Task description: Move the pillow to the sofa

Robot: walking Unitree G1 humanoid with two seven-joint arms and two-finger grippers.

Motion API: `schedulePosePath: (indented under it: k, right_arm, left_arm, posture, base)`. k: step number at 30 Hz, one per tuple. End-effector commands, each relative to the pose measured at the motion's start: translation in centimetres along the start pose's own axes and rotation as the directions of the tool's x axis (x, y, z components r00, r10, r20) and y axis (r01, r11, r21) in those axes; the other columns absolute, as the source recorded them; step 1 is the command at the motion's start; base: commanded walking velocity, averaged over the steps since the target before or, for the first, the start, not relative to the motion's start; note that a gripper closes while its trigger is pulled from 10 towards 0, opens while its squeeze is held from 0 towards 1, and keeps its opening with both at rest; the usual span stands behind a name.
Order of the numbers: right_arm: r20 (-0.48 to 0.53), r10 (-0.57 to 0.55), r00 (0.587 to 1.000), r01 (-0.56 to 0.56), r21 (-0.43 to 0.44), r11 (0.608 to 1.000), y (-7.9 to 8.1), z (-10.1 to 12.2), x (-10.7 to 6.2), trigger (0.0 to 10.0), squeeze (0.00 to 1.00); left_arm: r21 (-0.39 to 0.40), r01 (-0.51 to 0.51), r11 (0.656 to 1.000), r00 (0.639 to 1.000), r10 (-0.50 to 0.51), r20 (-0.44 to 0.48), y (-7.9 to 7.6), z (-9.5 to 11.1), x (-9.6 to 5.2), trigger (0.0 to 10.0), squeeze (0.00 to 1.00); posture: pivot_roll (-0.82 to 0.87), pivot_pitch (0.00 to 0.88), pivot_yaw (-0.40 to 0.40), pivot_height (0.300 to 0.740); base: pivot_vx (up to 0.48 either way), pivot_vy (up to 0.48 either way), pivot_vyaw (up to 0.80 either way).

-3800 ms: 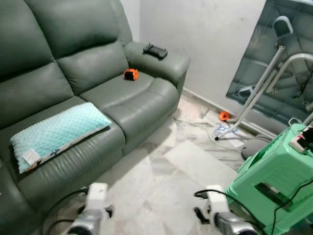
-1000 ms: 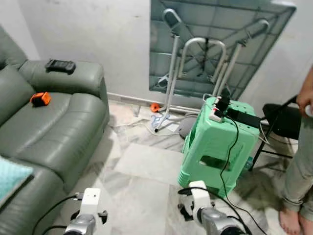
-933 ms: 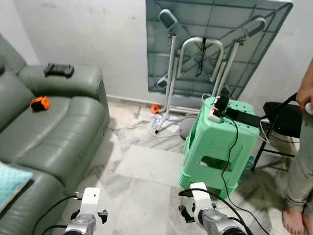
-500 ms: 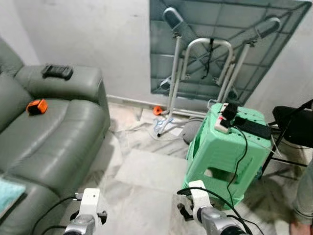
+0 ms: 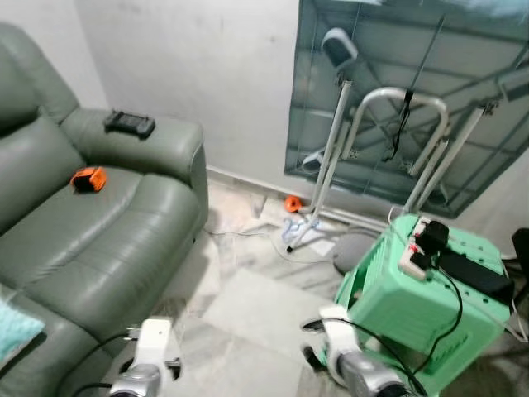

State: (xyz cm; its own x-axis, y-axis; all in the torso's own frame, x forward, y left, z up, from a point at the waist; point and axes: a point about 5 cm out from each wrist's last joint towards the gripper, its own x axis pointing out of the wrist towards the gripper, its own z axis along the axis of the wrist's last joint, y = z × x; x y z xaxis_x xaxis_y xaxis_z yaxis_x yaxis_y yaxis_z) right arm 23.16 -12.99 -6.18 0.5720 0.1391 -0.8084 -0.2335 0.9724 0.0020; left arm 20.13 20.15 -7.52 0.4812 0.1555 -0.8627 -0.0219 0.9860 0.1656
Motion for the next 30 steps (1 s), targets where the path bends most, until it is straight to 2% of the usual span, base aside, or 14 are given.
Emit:
schedulePosePath:
  k: [1, 16, 25, 30]
  right_arm:
    - [-0.022, -0.043, 0.999, 0.043, 0.0, 0.999, -1.54, -0.74, -0.24, 10.0, 0.0]
    - [-0.024, -0.045, 0.999, 0.045, -0.01, 0.999, -1.53, -0.81, -0.25, 10.0, 0.0]
    - [-0.022, -0.047, 0.999, 0.046, -0.015, 0.999, -1.59, -0.76, -0.25, 10.0, 0.0]
    - [-0.029, -0.063, 0.998, 0.062, -0.021, 0.998, -1.72, -0.72, -0.25, 10.0, 0.0]
  left_arm:
    - [0.009, 0.03, 1.0, 0.999, -0.03, 0.035, -1.24, 1.23, -0.03, 10.0, 0.0]
    - [0.026, 0.024, 0.999, 0.999, -0.025, 0.036, -1.16, 1.18, -0.03, 10.0, 0.0]
    - [0.05, 0.011, 0.999, 0.999, -0.013, 0.039, -1.1, 1.27, -0.03, 10.0, 0.0]
    - [0.021, 0.018, 1.0, 1.0, -0.019, 0.023, -1.18, 1.17, -0.03, 10.0, 0.0]
  posture:
    - [-0.12, 0.0, -0.027, 0.74]
    - [-0.12, 0.0, -0.027, 0.74]
    - [-0.12, 0.0, -0.026, 0.74]
    - [-0.12, 0.0, -0.029, 0.74]
  base:
    - [0.42, 0.0, 0.0]
    - [0.403, 0.0, 0.0]
    - [0.0, 0.0, 0.0]
    - [0.0, 0.0, 0.0]
